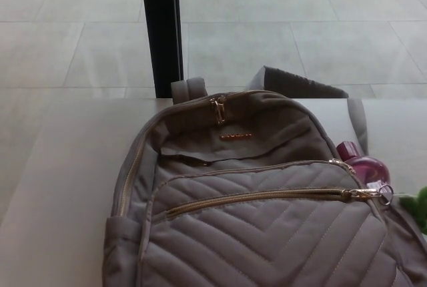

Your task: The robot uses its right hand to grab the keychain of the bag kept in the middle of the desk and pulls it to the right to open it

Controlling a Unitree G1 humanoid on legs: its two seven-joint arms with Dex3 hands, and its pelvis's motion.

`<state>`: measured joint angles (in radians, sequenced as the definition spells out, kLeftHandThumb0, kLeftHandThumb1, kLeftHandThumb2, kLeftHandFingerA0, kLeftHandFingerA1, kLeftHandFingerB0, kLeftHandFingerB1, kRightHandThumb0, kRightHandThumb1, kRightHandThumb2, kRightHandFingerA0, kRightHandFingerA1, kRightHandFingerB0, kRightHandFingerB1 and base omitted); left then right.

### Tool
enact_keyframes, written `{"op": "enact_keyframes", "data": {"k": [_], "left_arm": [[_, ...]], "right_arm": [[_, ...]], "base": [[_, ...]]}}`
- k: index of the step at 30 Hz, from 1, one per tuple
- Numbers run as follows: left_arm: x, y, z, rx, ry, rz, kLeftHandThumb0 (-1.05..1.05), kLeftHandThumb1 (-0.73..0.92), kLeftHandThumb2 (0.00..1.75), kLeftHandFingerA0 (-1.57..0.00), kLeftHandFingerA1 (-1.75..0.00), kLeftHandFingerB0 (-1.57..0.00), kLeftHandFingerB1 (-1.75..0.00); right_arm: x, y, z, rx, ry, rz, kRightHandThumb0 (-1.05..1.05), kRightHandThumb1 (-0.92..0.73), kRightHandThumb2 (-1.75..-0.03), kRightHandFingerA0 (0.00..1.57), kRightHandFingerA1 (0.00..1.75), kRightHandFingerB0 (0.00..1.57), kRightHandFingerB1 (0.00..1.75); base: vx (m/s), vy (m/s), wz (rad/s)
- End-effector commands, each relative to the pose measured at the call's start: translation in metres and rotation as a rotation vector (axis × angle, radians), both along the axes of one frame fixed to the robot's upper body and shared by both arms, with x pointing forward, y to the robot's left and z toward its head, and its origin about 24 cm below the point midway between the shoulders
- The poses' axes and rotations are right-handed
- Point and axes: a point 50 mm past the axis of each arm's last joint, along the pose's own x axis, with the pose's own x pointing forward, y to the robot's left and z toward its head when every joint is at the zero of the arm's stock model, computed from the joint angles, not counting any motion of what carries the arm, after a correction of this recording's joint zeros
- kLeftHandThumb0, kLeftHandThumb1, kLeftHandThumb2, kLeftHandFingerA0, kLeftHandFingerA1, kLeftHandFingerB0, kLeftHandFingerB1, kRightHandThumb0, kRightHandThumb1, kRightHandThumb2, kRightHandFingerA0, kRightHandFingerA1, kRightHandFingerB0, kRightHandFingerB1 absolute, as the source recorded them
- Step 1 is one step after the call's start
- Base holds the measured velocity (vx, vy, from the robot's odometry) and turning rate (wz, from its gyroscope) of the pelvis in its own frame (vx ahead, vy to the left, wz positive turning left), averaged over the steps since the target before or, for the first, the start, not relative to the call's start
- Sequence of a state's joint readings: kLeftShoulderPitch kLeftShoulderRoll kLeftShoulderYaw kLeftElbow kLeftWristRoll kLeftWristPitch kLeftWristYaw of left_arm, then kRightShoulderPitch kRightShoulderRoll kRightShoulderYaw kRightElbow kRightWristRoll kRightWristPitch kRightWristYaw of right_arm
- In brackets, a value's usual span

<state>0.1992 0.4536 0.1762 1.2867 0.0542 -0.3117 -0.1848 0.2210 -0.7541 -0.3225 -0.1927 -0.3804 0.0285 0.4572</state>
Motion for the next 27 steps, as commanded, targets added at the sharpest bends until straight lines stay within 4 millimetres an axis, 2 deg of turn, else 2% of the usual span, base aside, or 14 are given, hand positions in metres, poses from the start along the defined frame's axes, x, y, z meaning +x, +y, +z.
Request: {"op": "enact_keyframes", "data": {"k": [1, 17, 27], "left_arm": [[-0.001, 0.006, 0.003, 0.015, 0.003, 0.018, -0.83, 0.92, 0.78, -0.69, -0.57, -0.52, -0.45], [0.010, 0.006, 0.004, 0.013, -0.024, 0.012, -0.83, 0.92, 0.78, -0.69, -0.57, -0.52, -0.45], [0.008, 0.007, 0.006, 0.016, -0.023, 0.011, -0.83, 0.92, 0.78, -0.69, -0.57, -0.52, -0.45]], "right_arm": [[0.002, -0.001, 0.006, -0.001, -0.008, -0.001, -0.99, -0.57, -0.94, 0.00, 0.07, 0.00, 0.00], [0.004, -0.001, 0.014, -0.004, -0.033, -0.003, -0.99, -0.57, -0.94, 0.00, 0.07, 0.00, 0.00], [0.002, 0.000, 0.014, 0.000, -0.031, -0.003, -0.99, -0.57, -0.94, 0.00, 0.07, 0.00, 0.00]], "base": [[0.00, 0.000, 0.00], [0.00, 0.000, 0.00], [0.00, 0.000, 0.00]]}}
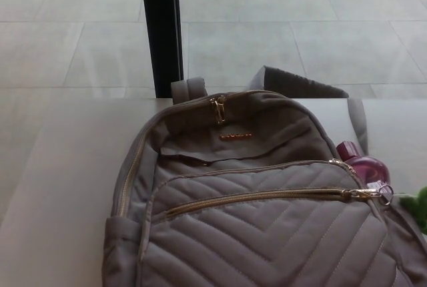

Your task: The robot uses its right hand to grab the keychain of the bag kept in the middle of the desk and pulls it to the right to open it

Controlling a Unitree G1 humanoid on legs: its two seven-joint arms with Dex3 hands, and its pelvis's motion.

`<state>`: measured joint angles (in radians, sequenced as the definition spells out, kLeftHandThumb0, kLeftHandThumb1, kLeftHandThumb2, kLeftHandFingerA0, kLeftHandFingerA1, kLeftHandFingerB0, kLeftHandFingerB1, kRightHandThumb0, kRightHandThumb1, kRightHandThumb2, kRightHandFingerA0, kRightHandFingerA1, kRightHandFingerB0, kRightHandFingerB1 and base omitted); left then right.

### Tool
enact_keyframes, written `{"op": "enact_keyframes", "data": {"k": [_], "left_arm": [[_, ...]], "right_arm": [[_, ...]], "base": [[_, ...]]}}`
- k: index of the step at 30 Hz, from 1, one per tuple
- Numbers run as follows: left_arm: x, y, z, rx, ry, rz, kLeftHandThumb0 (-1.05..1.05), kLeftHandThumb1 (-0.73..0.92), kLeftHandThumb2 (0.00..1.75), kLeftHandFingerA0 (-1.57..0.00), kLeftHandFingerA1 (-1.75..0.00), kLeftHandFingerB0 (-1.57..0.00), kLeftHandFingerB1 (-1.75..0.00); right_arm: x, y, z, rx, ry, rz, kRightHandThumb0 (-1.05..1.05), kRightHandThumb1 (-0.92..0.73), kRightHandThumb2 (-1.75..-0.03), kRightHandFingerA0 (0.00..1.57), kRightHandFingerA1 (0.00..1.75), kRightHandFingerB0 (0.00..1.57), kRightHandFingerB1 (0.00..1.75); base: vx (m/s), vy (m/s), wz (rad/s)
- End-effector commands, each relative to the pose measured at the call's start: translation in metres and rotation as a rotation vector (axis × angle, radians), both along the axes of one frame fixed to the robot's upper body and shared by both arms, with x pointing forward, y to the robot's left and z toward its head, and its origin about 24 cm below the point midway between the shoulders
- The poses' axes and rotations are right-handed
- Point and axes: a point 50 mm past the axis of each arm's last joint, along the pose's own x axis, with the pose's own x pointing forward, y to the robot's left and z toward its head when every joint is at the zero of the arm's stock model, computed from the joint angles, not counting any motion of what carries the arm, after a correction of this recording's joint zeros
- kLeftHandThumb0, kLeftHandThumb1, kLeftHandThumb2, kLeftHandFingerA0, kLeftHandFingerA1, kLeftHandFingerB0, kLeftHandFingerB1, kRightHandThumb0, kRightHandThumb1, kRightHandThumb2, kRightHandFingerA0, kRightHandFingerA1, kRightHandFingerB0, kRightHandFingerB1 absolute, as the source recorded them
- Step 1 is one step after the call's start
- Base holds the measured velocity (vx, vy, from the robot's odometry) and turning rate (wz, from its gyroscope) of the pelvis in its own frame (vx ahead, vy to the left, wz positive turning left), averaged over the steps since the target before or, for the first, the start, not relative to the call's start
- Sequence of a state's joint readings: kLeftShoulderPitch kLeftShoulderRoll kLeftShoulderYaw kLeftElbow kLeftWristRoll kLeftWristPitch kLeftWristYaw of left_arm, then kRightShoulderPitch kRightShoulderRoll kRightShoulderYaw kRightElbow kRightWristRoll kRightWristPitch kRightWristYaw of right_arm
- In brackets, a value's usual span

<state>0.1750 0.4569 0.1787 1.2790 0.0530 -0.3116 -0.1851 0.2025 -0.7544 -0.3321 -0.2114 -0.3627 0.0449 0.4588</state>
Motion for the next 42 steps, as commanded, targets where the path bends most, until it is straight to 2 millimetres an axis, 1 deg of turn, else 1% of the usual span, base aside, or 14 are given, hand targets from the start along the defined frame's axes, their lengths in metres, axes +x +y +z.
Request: {"op": "enact_keyframes", "data": {"k": [1, 28, 29, 30, 31, 33, 34, 35, 37, 38, 39, 40, 41, 42], "left_arm": [[-0.003, 0.006, 0.004, 0.012, 0.008, 0.020, -0.83, 0.92, 0.78, -0.69, -0.57, -0.52, -0.45], [-0.002, 0.007, 0.004, 0.015, 0.006, 0.019, -0.83, 0.92, 0.78, -0.69, -0.57, -0.52, -0.45], [-0.009, 0.007, 0.004, 0.015, 0.015, 0.027, -0.83, 0.92, 0.78, -0.69, -0.57, -0.52, -0.45], [0.076, 0.023, 0.064, -0.026, -0.791, 0.149, -0.71, 0.78, 0.64, -0.60, -0.41, -0.49, -0.36], [0.084, 0.022, 0.081, -0.021, -0.900, 0.074, -0.67, 0.81, 0.65, -0.50, -0.44, -0.43, -0.35], [0.092, 0.016, 0.101, -0.065, -1.019, 0.047, -0.71, 0.84, 0.66, -0.53, -0.49, -0.44, -0.34], [0.092, 0.016, 0.101, -0.067, -1.020, 0.048, -0.71, 0.84, 0.66, -0.53, -0.49, -0.44, -0.34], [0.090, 0.021, 0.103, -0.071, -1.042, 0.094, -0.78, 0.85, 0.66, -0.45, -0.50, -0.36, -0.35], [0.084, 0.031, 0.103, -0.050, -1.047, 0.173, -0.78, 0.87, 0.66, -0.41, -0.46, -0.31, -0.32], [0.080, 0.032, 0.094, -0.046, -0.889, 0.100, -0.67, 0.91, 0.68, -0.42, -0.40, -0.31, -0.30], [0.081, 0.027, 0.093, -0.081, -0.825, -0.005, -0.70, 0.90, 0.68, -0.33, -0.41, -0.23, -0.29], [0.081, 0.024, 0.092, -0.097, -0.804, -0.045, -0.70, 0.90, 0.68, -0.33, -0.41, -0.23, -0.29], [0.081, 0.017, 0.093, -0.114, -0.804, -0.101, -0.85, 0.86, 0.66, -0.35, -0.45, -0.25, -0.32], [0.082, 0.007, 0.096, -0.146, -0.808, -0.171, -0.86, 0.86, 0.66, -0.33, -0.46, -0.25, -0.32]], "right_arm": [[-0.001, -0.002, 0.006, -0.014, 0.001, -0.005, -0.99, -0.57, -0.94, 0.00, 0.07, 0.00, 0.00], [0.000, -0.002, 0.004, -0.010, 0.001, -0.007, -0.99, -0.57, -0.94, 0.00, 0.07, 0.00, 0.00], [-0.001, 0.000, 0.003, -0.010, 0.008, 0.001, -0.99, -0.57, -0.94, 0.00, 0.07, 0.00, 0.00], [-0.097, -0.094, 0.001, 0.336, -0.431, -0.396, -0.71, -0.59, -0.58, 0.43, 0.58, 0.27, 0.41], [-0.111, -0.100, 0.004, 0.319, -0.469, -0.416, -0.72, -0.58, -0.58, 0.42, 0.54, 0.25, 0.38], [-0.111, -0.096, 0.013, 0.415, -0.522, -0.380, -0.75, -0.60, -0.58, 0.40, 0.56, 0.25, 0.41], [-0.111, -0.097, 0.013, 0.416, -0.523, -0.379, -0.75, -0.60, -0.58, 0.40, 0.56, 0.25, 0.41], [-0.114, -0.103, 0.013, 0.436, -0.569, -0.422, -0.76, -0.66, -0.60, 0.39, 0.55, 0.21, 0.38], [-0.123, -0.116, 0.013, 0.442, -0.664, -0.518, -0.75, -0.68, -0.60, 0.41, 0.58, 0.21, 0.40], [-0.128, -0.119, 0.014, 0.434, -0.658, -0.535, -0.71, -0.67, -0.60, 0.36, 0.61, 0.20, 0.42], [-0.128, -0.116, 0.012, 0.430, -0.613, -0.505, -0.71, -0.64, -0.59, 0.42, 0.57, 0.28, 0.41], [-0.128, -0.114, 0.012, 0.429, -0.595, -0.491, -0.71, -0.64, -0.59, 0.42, 0.57, 0.28, 0.41], [-0.121, -0.105, 0.010, 0.409, -0.534, -0.430, -0.76, -0.57, -0.57, 0.39, 0.58, 0.29, 0.42], [-0.113, -0.092, 0.009, 0.389, -0.464, -0.359, -0.78, -0.60, -0.58, 0.37, 0.61, 0.27, 0.43]], "base": [[0.00, 0.000, 0.00], [0.00, 0.000, 0.00], [0.00, 0.000, 0.00], [0.00, 0.000, 0.00], [0.00, 0.000, 0.07], [0.00, -0.002, 0.04], [0.00, 0.000, 0.00], [0.00, 0.000, 0.00], [0.00, 0.000, 0.00], [0.00, 0.000, 0.00], [0.00, 0.000, 0.00], [0.00, 0.000, 0.00], [0.00, 0.000, 0.00], [0.00, 0.000, 0.00]]}}
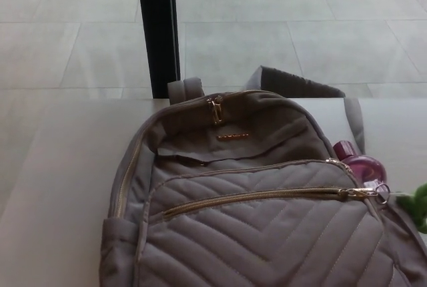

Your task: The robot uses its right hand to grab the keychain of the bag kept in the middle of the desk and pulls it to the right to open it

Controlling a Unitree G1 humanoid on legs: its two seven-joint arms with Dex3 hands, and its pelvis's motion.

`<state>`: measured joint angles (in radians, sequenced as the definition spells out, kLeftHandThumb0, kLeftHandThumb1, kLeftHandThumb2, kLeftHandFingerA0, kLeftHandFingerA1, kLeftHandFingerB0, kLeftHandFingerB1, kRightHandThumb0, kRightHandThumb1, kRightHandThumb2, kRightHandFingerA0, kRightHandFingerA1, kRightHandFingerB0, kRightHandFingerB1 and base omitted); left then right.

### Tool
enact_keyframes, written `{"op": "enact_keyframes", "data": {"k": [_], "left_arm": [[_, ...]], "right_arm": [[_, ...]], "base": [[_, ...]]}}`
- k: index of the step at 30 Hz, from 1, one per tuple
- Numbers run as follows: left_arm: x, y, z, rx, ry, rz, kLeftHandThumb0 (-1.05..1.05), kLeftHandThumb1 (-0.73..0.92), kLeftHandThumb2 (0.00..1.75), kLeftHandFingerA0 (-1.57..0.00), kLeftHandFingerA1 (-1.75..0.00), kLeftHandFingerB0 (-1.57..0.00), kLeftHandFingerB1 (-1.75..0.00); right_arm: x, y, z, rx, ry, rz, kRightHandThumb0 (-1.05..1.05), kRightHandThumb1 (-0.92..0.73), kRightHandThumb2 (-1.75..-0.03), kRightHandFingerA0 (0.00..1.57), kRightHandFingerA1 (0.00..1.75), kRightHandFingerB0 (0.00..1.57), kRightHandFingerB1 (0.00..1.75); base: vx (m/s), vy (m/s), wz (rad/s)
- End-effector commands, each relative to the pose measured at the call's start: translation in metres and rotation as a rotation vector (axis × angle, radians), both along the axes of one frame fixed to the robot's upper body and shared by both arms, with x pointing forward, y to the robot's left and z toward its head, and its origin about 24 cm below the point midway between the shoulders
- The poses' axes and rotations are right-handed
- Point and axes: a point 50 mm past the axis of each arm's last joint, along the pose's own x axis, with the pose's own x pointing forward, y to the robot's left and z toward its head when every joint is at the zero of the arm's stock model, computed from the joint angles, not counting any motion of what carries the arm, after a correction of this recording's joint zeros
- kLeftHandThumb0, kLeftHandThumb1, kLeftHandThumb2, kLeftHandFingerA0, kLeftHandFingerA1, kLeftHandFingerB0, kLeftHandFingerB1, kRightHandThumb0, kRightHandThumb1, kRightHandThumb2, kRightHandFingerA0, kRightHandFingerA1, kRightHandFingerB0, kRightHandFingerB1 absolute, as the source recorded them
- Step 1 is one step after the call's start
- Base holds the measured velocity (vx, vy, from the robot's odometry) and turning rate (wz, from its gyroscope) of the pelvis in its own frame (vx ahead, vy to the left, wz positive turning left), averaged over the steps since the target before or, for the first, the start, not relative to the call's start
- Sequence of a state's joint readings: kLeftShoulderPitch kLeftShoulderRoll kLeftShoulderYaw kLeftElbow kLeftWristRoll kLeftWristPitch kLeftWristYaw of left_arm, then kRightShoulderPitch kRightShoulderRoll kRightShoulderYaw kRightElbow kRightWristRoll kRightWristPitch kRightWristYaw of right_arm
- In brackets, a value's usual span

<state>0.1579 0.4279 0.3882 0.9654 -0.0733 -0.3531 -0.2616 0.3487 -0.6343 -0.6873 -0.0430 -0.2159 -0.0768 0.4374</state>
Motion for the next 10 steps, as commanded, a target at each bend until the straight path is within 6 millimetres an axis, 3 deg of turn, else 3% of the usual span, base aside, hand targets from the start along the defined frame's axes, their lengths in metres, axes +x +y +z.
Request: {"op": "enact_keyframes", "data": {"k": [1, 3, 5, 6, 7, 8, 9, 10], "left_arm": [[0.013, -0.007, 0.054, -0.098, -0.345, -0.230, -0.86, 0.86, 0.66, -0.33, -0.46, -0.25, -0.32], [0.011, -0.008, 0.053, -0.137, -0.355, -0.203, -0.87, 0.86, 0.67, -0.29, -0.45, -0.22, -0.31], [0.008, -0.003, 0.058, -0.184, -0.399, -0.135, -0.83, 0.91, 0.71, -0.23, -0.51, -0.15, -0.34], [0.004, 0.003, 0.058, -0.191, -0.406, -0.071, -0.76, 0.77, 1.12, -0.20, -0.57, -0.08, -0.46], [-0.004, 0.015, 0.055, -0.207, -0.418, 0.064, -0.74, 0.77, 1.12, -0.22, -0.58, -0.10, -0.47], [-0.008, 0.019, 0.053, -0.213, -0.420, 0.123, -0.74, 0.77, 1.12, -0.22, -0.58, -0.10, -0.47], [-0.017, 0.027, 0.049, -0.236, -0.414, 0.181, -0.76, 0.92, 0.77, -0.20, -0.55, -0.09, -0.33], [-0.025, 0.033, 0.044, -0.179, -0.374, 0.224, -0.73, 0.81, 1.14, -0.21, -0.58, -0.07, -0.43]], "right_arm": [[-0.054, -0.017, 0.012, 0.159, -0.343, -0.075, -0.78, -0.60, -0.58, 0.37, 0.61, 0.27, 0.43], [-0.055, -0.021, 0.011, 0.228, -0.403, -0.116, -0.79, -0.62, -0.59, 0.39, 0.60, 0.26, 0.42], [-0.064, -0.041, 0.008, 0.273, -0.467, -0.287, -0.80, -0.68, -0.61, 0.37, 0.58, 0.23, 0.40], [-0.070, -0.051, 0.005, 0.318, -0.485, -0.356, -0.73, -0.54, -0.90, 0.30, 0.64, 0.17, 0.52], [-0.082, -0.070, -0.003, 0.397, -0.522, -0.502, -0.64, -0.66, -0.60, 0.33, 0.66, 0.22, 0.47], [-0.087, -0.077, -0.007, 0.408, -0.534, -0.572, -0.64, -0.66, -0.60, 0.33, 0.66, 0.22, 0.47], [-0.095, -0.084, -0.015, 0.437, -0.542, -0.635, -0.57, -0.52, -0.85, 0.25, 0.65, 0.13, 0.50], [-0.102, -0.091, -0.023, 0.454, -0.530, -0.716, -0.56, -0.51, -0.83, 0.24, 0.63, 0.12, 0.49]], "base": [[0.00, 0.000, 0.00], [0.00, 0.000, 0.00], [0.00, 0.000, 0.00], [0.00, 0.000, 0.00], [0.00, 0.000, 0.00], [0.00, 0.000, 0.00], [0.00, 0.000, 0.00], [0.00, 0.000, 0.00]]}}
